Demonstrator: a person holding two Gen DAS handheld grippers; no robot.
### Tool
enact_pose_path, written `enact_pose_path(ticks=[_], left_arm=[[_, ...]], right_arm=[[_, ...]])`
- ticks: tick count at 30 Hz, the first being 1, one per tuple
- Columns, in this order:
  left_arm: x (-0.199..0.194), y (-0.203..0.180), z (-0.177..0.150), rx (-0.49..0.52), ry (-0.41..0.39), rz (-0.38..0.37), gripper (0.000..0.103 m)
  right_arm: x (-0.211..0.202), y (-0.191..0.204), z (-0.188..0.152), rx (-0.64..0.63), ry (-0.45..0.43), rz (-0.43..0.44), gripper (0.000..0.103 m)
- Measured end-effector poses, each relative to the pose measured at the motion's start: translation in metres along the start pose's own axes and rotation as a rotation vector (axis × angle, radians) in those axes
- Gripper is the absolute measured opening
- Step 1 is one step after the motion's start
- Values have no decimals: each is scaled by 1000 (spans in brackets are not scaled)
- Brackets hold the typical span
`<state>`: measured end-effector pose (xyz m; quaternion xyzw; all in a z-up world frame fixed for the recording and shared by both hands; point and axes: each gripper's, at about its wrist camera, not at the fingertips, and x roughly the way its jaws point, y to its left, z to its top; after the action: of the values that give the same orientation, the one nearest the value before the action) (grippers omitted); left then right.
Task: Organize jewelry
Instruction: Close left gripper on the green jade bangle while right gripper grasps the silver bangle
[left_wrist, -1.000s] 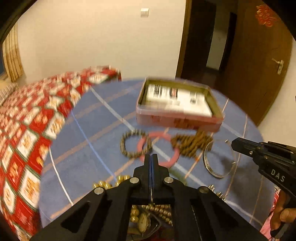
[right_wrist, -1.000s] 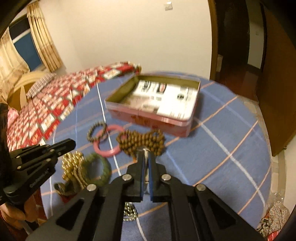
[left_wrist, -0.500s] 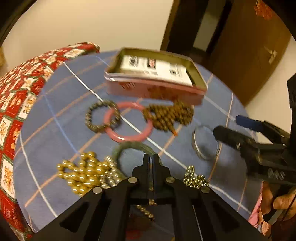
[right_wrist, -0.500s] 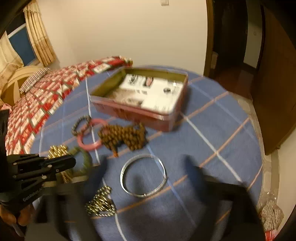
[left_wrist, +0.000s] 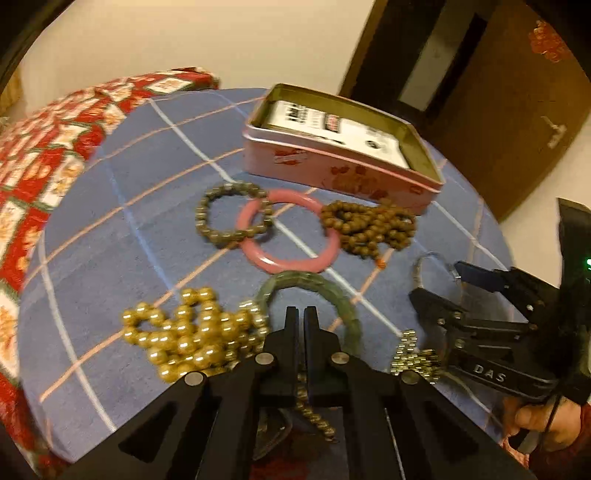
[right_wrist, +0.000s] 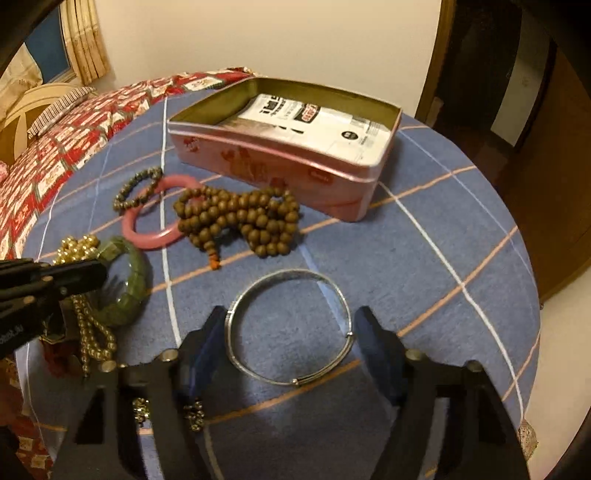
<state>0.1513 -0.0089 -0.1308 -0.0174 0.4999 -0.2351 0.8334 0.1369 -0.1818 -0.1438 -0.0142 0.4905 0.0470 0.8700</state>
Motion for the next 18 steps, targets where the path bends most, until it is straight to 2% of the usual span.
enact_pose_path(ticks=[2,3,4,5,6,7,8,9,10,13,16,18], left_arm=[[4,9,0,-77,27,-150,2],[7,12,1,-102,41,-195,3],[8,13,1,-102,42,-180,4],[6,11,1,-77,27,-127,15],[3,8,1,-52,11,-91,33],[-1,6,1,-39,-5,-91,44],[-4,5,2,-44,-13,-117,67],[-7,3,3,-46,-27,-129,83],[-10,0,4,-33,-40,-120,86],[-11,-10,5,24,-56,-54,87],[-6,-7,9,8,-42,10,87],[-8,-1,11,-13,-51,-5,87]], right_arm=[[-2,-4,-3,12,-4,-5,72],[-4,-5,-5,26,-8,2,72],[-5,-7,-5,43,-15,13,72],[-9,-11,-6,65,-29,24,72],[-12,-11,-4,74,-38,25,72],[-14,-12,-3,80,-51,24,72],[-19,-13,-2,87,-67,24,72],[-21,-12,0,91,-75,26,72],[-23,-12,1,94,-82,28,72],[-29,-11,4,95,-101,31,72],[-30,-10,5,96,-106,31,72],[-31,-11,5,100,-107,29,72]])
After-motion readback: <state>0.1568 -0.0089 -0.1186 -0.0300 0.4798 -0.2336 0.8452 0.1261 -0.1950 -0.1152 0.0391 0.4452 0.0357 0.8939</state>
